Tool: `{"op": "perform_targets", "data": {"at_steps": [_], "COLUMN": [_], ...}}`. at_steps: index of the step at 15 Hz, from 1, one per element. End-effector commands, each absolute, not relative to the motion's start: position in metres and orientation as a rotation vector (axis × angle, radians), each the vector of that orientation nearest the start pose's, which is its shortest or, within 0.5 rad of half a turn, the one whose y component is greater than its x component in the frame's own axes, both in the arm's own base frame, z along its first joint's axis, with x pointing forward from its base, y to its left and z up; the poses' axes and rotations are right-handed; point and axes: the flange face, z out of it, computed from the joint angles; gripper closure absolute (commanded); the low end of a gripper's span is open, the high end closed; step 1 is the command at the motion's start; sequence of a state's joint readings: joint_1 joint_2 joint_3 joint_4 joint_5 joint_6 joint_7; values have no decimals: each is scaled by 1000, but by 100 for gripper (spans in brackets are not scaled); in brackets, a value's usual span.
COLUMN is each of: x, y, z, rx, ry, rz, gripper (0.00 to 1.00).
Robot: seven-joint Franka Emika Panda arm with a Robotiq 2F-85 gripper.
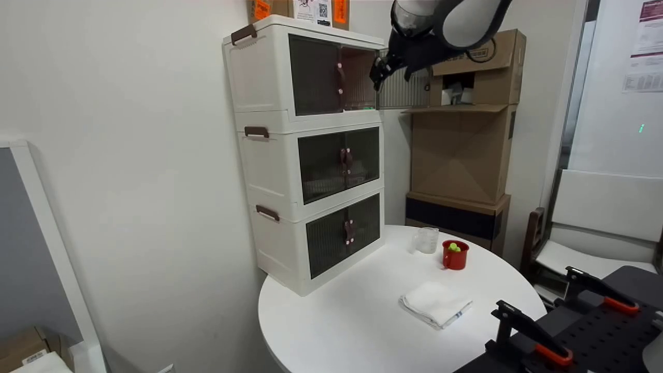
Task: Open the top cabinet door on the left
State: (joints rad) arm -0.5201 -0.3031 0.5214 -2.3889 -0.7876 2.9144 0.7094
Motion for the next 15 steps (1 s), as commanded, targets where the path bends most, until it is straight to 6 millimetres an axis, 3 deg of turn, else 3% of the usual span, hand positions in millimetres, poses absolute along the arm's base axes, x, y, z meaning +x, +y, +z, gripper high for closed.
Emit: {"op": "perform_targets", "data": {"at_steps": [1, 2, 6, 9, 11, 15], "x": [515, 507, 514, 492, 483, 468], "y": [68, 61, 68, 59, 65, 82], "z": [512, 500, 506, 518, 533, 526], "rx": [-3169, -3176, -3175, -3153, -3101, -2997], "ry": [-139, -118, -144, -444, -241, 162], "rz": [-1678, -1558, -1638, -1838, -1976, -2081], "gripper": [0, 0, 0, 0, 0, 0]}}
